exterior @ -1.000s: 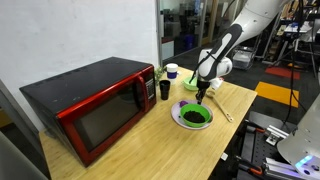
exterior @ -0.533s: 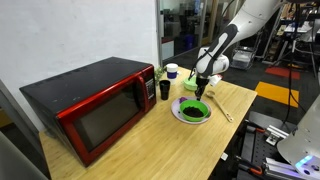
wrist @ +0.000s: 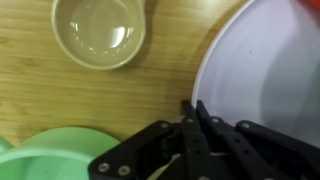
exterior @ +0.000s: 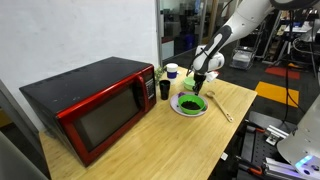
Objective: Move the green bowl and the white plate to the right on the table, then open the microwave door
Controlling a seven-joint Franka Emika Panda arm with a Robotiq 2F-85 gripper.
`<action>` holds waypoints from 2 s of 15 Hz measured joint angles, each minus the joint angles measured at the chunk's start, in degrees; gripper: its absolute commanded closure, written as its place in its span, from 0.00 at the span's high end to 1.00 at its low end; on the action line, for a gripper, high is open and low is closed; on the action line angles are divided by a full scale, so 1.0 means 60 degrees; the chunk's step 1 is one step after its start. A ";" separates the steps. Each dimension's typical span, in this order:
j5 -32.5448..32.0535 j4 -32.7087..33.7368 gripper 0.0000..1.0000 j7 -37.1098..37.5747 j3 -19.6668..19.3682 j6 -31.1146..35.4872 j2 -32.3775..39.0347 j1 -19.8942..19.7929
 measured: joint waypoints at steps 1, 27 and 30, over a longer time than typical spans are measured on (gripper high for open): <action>-0.0023 0.0146 0.01 0.0003 -0.0048 -0.0029 0.0089 -0.0001; -0.0605 0.0430 1.00 -0.0162 0.0106 -0.2394 -0.2686 0.0520; -0.0370 0.0139 1.00 -0.0181 0.0212 -0.3203 -0.3879 0.1074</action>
